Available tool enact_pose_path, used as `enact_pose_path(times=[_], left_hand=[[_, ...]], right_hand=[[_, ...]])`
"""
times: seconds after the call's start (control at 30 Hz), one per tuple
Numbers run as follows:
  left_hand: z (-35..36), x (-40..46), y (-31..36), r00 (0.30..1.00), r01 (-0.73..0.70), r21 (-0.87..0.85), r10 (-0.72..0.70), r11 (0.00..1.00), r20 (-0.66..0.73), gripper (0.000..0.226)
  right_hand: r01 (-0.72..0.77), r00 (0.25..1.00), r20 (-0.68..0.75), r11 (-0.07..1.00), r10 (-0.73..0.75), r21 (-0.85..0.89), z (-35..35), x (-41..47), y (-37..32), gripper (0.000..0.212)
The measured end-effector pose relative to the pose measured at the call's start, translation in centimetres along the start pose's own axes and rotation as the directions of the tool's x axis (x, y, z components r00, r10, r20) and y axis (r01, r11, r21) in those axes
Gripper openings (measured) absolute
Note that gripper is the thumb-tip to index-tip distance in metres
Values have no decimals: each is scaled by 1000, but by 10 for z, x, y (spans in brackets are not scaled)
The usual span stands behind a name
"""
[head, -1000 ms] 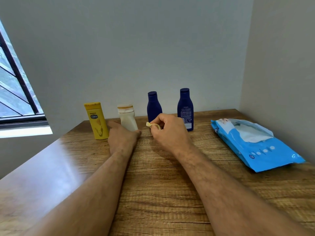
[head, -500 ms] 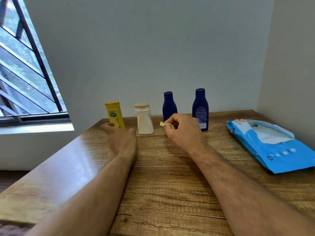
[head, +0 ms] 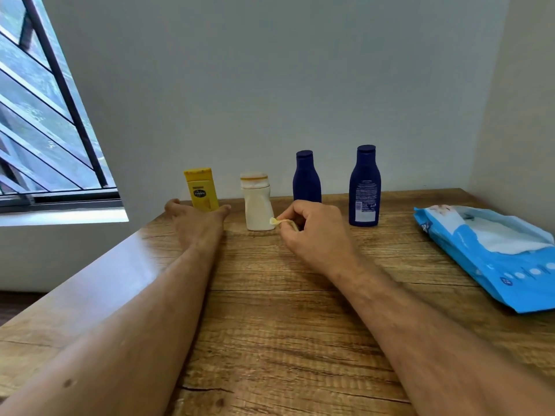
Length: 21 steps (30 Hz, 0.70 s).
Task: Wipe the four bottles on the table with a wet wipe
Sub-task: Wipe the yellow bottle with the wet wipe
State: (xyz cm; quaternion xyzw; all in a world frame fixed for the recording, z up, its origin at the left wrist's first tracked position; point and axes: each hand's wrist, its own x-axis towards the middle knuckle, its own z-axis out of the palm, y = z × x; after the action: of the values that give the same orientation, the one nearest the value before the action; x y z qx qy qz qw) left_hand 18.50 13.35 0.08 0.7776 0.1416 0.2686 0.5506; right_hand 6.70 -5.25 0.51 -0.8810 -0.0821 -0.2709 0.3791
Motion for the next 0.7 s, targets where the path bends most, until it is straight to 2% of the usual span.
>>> enact_pose_path(times=[0.1,0.17,0.23,0.3,0.4,0.53,0.63,0.7], left_hand=[[0,7,0,999,34,12,-34,999,21,98],[-3,5,-1,999,34,13,-34,999,19,83],[-6,-2,1,1000,-26,0,26,1000,16,68],[-10,-15,9,994,-101,-62,104,993,46,55],[-14,-42,29,979,-123,-216,154,969,135,53],[-17,-84,41,935,36,-385,105,922,339,47],[-17,-114,39,807,271,-374,3,887,590,48],[-17,-126,36,747,300,-377,30,876,664,45]], right_hand=[[0,1000,-6,1000,0,7,1,1,1,10],[-1,1000,-3,1000,1,4,2,2,1,10],[4,1000,-10,1000,-4,3,1,3,1,11],[14,1000,-28,1000,-14,5,-3,2,0,11],[31,994,-105,999,-28,32,-11,-1,-5,14],[57,959,-284,991,-21,120,-23,-4,-8,14],[52,940,-341,985,7,165,-30,-8,-10,10],[39,946,-323,986,16,164,-33,-11,-11,10]])
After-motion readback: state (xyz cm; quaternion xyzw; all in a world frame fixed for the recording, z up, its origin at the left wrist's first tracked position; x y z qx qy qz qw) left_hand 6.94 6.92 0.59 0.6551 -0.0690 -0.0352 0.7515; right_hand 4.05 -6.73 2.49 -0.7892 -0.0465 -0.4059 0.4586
